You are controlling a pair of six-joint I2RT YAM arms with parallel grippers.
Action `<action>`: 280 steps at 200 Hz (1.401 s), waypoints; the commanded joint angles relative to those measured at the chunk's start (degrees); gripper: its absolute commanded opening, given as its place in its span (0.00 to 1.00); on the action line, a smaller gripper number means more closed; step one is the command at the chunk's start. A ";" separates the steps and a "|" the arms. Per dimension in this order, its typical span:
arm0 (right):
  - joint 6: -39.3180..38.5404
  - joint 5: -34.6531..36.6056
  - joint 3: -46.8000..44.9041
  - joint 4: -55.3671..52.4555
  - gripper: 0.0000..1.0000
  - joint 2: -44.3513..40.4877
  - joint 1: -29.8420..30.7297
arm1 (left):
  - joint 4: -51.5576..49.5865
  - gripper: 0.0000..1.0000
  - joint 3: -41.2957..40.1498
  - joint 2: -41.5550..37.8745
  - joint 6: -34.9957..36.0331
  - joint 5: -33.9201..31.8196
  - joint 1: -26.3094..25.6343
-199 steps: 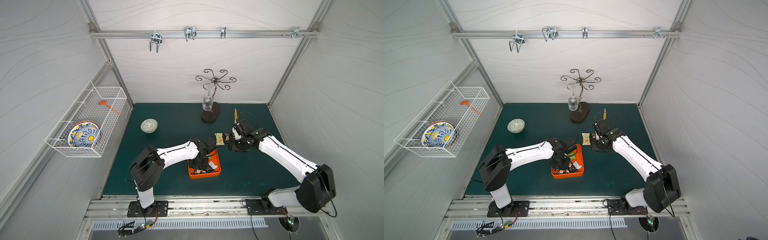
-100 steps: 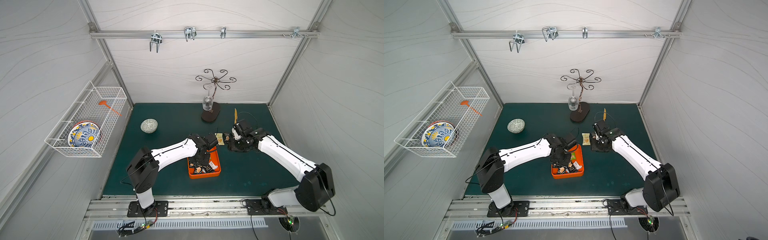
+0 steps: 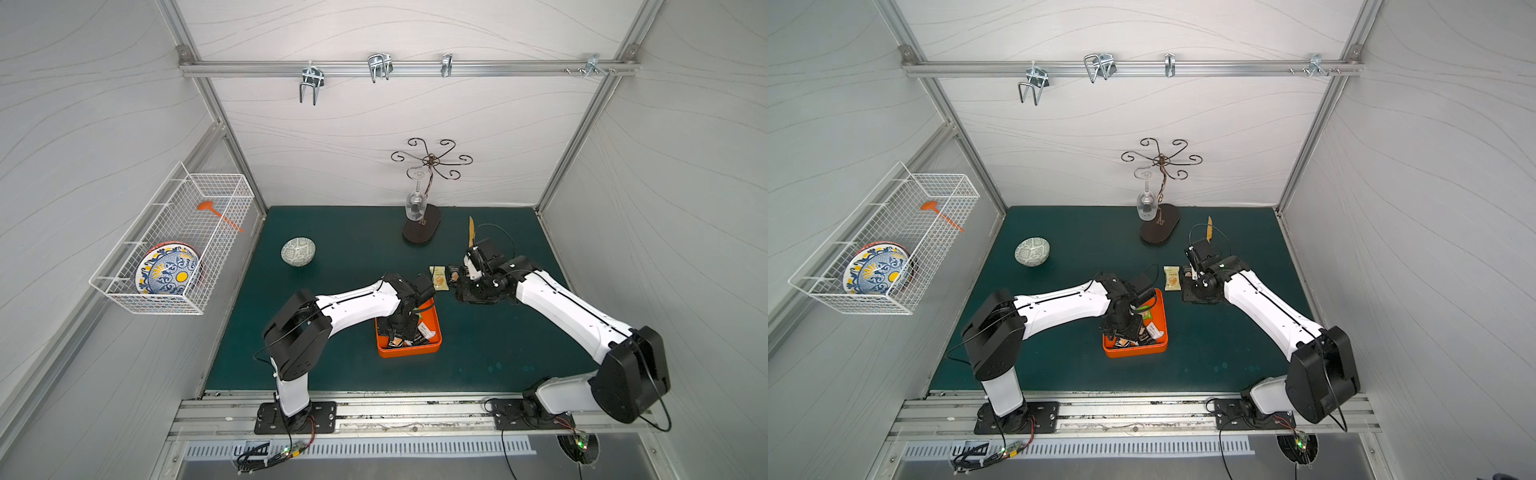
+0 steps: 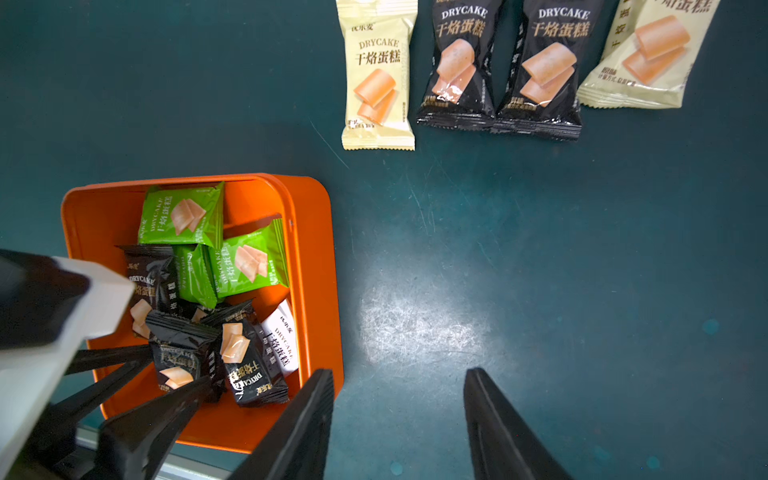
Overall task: Take the cookies out of the storage box
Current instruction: Pick up the cookie from the storage box.
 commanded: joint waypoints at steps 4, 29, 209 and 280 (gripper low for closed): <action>-0.87 0.88 1.29 -1.94 0.55 -0.23 -0.48 | 0.53 0.60 0.96 1.99 0.11 1.06 -0.29; -1.21 1.04 1.55 -2.03 0.55 -0.25 -0.52 | 0.59 0.58 1.28 3.62 0.12 1.60 -0.26; -0.69 0.15 2.34 -1.23 0.55 1.23 -0.83 | -7.65 0.43 10.48 -3.50 3.76 -4.51 1.68; -0.61 -0.48 2.61 -1.07 0.55 2.46 -0.18 | -8.10 0.43 8.15 -9.17 8.55 -6.19 14.71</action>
